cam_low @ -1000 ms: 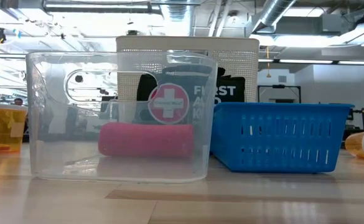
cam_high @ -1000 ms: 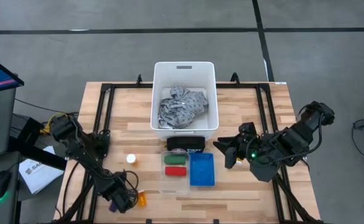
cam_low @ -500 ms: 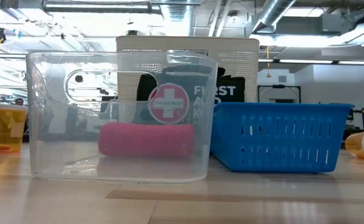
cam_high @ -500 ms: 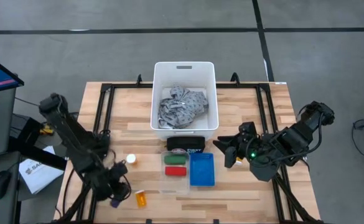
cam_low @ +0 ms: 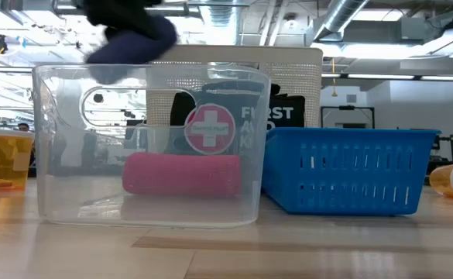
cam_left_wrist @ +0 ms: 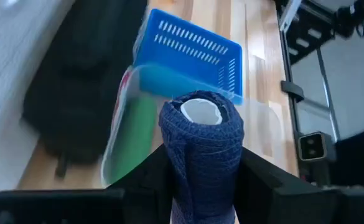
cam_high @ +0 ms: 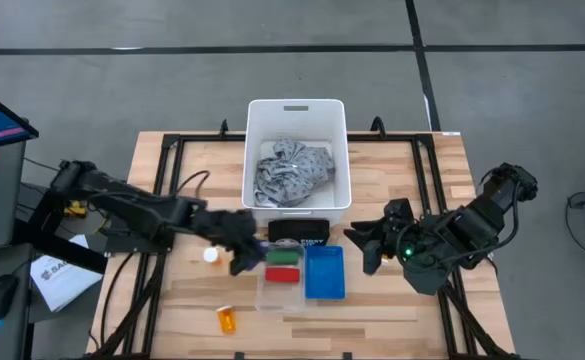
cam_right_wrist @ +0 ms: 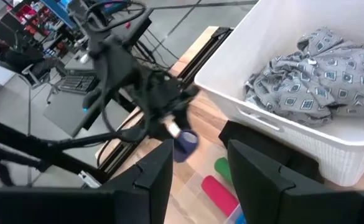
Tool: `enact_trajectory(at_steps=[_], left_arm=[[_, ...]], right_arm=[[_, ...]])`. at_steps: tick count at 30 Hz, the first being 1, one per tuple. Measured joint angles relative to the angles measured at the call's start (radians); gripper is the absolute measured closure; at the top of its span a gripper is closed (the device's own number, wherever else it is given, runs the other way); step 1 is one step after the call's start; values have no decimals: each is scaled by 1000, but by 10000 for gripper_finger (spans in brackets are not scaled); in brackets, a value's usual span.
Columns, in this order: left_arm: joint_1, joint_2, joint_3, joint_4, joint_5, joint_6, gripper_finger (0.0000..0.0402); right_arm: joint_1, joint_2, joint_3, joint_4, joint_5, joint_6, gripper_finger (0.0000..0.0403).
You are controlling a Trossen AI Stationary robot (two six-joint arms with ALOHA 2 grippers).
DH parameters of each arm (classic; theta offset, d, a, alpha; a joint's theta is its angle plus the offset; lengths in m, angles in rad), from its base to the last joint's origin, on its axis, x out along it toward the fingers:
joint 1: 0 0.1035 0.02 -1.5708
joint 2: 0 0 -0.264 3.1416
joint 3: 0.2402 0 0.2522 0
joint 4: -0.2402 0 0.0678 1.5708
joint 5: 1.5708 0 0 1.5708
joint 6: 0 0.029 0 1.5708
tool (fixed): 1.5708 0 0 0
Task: Pick & place medical supplies in basket/bin
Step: Put the blue bandage into the transparent bin
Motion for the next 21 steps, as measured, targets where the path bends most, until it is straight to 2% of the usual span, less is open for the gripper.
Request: enact_trajectory(at_steps=[6,12,16,21], left_arm=[[-34,208,155,4,30,216,287],[-73,371,279,-39,30,345,279],[-90,424,296,-72,70,366,261],[-96,434,296,-76,80,362,226]], right_arm=[[4,0,0,-1,-5,0,253],[4,0,0,-1,-9,0,253],[4,0,0,0,-16,0,253],[10,0,0,0,-16,0,253]])
